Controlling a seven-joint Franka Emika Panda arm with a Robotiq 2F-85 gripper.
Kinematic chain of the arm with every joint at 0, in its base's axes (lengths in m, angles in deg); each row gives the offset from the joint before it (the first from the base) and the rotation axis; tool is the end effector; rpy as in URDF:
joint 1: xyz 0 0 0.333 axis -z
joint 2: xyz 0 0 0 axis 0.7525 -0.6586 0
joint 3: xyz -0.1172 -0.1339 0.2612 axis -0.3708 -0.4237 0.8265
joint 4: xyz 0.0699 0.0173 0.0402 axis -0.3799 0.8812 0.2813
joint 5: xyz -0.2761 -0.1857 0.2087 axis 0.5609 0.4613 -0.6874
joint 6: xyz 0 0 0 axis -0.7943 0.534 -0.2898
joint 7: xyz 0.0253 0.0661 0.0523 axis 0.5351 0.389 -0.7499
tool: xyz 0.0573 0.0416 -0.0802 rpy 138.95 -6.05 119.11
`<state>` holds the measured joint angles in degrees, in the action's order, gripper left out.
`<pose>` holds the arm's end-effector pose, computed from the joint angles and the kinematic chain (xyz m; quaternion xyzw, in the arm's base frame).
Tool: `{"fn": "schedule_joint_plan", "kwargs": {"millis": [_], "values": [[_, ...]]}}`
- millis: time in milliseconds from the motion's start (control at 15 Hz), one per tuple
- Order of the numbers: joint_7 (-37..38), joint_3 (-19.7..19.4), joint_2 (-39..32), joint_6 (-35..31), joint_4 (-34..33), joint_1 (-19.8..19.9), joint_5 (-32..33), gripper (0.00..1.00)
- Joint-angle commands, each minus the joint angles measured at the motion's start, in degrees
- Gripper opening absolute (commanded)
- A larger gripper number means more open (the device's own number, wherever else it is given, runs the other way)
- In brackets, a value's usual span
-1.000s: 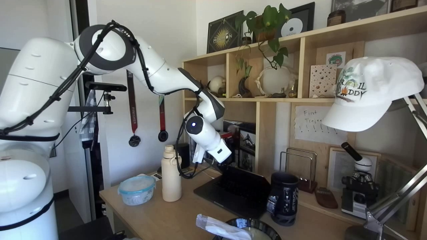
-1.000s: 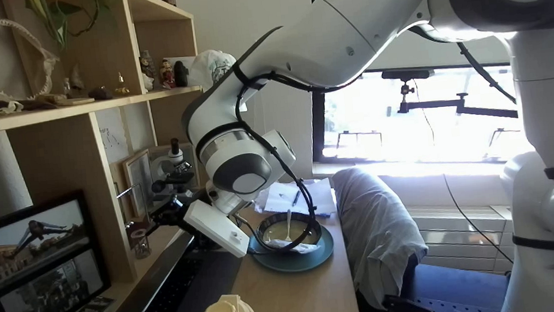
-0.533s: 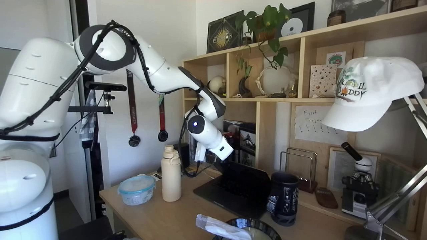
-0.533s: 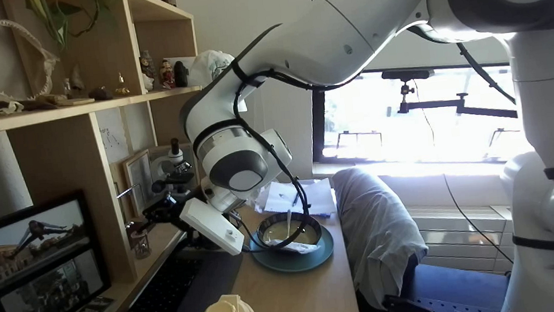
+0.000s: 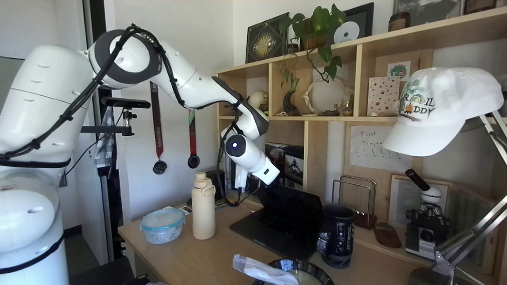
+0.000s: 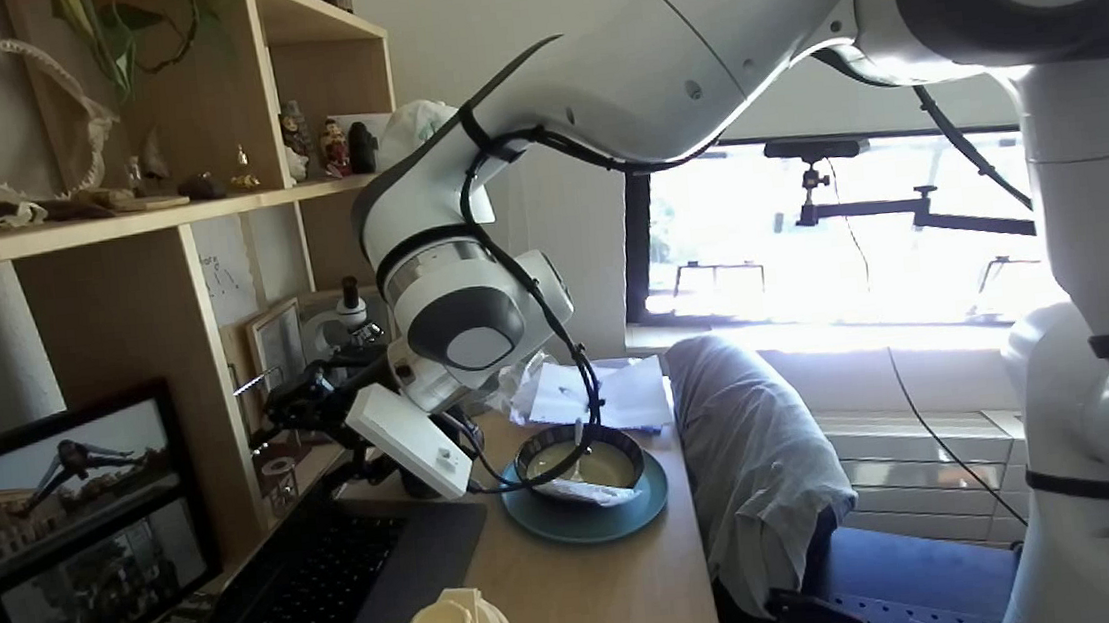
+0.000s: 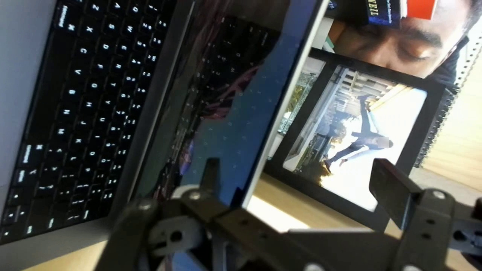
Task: Open the laptop
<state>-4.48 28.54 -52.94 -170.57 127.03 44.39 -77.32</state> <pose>0.5943 -0.0161 0.3028 -0.7778 0.4065 -0.3372 0.3406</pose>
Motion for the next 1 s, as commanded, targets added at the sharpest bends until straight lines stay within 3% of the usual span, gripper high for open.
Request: {"fn": "schedule_joint_plan", "kwargs": {"millis": [0,933], "values": [[-3.18,-0.3,0.44,2.61,-2.53,-0.4,-2.22,1.0],[-13.26,-0.16,-0.07,8.4,-4.0,-0.29,-3.88,1.0]]}}
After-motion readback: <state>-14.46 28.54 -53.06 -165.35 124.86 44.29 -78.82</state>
